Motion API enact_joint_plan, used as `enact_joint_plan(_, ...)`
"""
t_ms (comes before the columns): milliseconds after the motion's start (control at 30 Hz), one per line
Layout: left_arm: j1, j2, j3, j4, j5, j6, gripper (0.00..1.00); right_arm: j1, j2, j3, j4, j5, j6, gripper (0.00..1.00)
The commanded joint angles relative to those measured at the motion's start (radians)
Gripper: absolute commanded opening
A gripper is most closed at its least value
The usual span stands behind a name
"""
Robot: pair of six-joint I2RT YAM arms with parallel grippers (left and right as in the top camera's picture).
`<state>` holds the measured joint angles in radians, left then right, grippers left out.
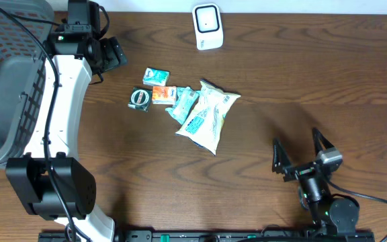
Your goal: Scan the item barcode
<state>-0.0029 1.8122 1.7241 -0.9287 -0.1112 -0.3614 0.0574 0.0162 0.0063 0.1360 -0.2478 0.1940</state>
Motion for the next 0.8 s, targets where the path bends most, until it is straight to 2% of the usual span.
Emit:
enact_joint_plan(0,0.0,0.006,0.006,-0.002,-0.013,0.006,0.98,0.002,-0.005,-0.001,0.218,-0.135,0.258,0.99)
enact_joint_plan(167,0.0,0.006,0.006,-0.002,-0.013,0.006,0.98,0.002,0.01,0.01,0.554,-0.039,0.228,0.99)
enact_joint_plan(300,0.0,0.006,0.006,-0.002,-0.013,0.006,0.98,0.002,0.089,0.115,0.54,-0.018,0.123,0.99)
enact_joint_plan(500,0.0,0.006,0.006,-0.002,-0.013,0.006,0.98,0.002,0.437,0.466,0.275,-0.139,-0.098,0.99)
enact_joint_plan(633,0.0,0.006,0.006,-0.002,-0.013,0.006,0.98,0.006,0.752,0.8,-0.04,-0.257,-0.13,0.99)
enact_joint_plan(767,0.0,0.006,0.006,-0.002,-0.013,0.006,0.98,0.063,1.061,1.139,-0.394,-0.259,-0.219,0.99)
